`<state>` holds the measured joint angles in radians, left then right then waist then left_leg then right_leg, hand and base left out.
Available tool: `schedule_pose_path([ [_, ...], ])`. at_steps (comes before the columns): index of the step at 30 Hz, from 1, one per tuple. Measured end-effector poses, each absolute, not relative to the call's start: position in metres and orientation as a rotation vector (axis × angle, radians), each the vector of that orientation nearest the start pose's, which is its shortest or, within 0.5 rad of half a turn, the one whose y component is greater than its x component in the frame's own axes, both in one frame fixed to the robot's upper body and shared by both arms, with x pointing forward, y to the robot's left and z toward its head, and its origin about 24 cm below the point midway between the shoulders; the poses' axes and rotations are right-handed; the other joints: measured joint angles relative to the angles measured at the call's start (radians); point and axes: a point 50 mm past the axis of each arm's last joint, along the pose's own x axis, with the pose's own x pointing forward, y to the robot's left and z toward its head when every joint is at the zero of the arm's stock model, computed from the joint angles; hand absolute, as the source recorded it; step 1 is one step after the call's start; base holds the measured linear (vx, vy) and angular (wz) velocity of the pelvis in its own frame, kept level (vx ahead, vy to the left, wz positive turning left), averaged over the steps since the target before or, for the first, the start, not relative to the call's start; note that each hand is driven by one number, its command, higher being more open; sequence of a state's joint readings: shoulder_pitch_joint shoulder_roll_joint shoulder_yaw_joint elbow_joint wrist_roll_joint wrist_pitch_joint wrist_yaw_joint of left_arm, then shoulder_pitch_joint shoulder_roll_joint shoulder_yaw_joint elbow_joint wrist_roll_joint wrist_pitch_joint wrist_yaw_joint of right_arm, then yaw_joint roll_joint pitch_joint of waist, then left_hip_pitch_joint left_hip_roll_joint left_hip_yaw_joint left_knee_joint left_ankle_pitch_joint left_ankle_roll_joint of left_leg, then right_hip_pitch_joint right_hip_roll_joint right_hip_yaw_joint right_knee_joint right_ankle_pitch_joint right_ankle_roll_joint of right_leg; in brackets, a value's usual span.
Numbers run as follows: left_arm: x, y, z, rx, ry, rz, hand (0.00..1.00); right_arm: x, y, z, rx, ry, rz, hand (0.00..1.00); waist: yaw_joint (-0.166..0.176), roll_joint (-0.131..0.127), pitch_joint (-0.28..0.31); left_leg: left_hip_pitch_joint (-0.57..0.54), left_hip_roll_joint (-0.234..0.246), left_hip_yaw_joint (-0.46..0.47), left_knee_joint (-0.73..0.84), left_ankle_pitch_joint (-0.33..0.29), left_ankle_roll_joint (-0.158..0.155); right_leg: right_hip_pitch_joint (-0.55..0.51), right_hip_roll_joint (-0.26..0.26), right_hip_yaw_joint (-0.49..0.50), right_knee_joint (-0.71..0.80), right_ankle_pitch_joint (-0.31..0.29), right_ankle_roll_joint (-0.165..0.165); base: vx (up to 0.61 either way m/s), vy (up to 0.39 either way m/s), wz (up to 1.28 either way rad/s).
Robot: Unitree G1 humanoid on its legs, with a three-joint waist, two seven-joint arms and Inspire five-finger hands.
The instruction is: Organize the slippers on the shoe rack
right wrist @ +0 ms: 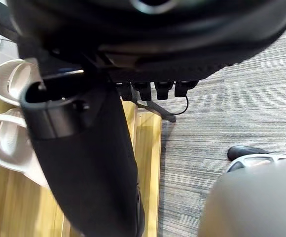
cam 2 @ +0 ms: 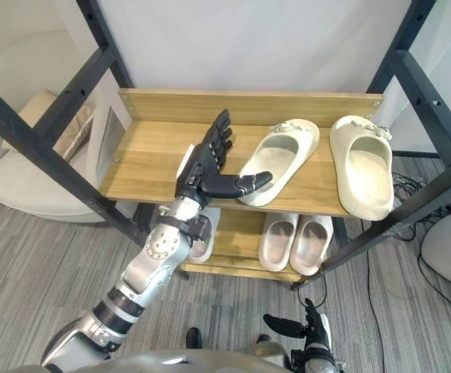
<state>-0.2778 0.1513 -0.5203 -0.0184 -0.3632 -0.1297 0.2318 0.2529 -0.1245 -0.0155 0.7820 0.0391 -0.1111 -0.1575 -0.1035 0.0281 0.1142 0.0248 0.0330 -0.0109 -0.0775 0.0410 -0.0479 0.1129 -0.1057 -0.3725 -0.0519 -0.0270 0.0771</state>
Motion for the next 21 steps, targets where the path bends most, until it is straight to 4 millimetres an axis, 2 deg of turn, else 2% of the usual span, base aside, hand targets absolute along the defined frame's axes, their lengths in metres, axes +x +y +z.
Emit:
schedule_pose_path([
  [9, 0.265, 0.041, 0.104, -0.199, -0.233, -0.411, 1.0, 0.091, -0.21, -0.14, -0.14, 0.904, -0.27, 1.0, 0.011, -0.003, -0.001, 0.008, -0.003, -0.001, -0.008, 0.003, 0.0, 0.015, 0.001, -0.005, -0.02, 0.008, 0.001, 0.0, 0.0, 0.0],
  [21, 0.265, 0.02, 0.1, -0.161, -0.218, -0.506, 1.0, 0.097, -0.207, -0.14, -0.141, 0.897, -0.26, 1.0, 0.015, -0.014, -0.003, 0.015, -0.007, -0.004, -0.008, 0.006, 0.003, 0.03, -0.001, -0.01, -0.033, 0.018, 0.003, 0.0, 0.001, 0.01],
])
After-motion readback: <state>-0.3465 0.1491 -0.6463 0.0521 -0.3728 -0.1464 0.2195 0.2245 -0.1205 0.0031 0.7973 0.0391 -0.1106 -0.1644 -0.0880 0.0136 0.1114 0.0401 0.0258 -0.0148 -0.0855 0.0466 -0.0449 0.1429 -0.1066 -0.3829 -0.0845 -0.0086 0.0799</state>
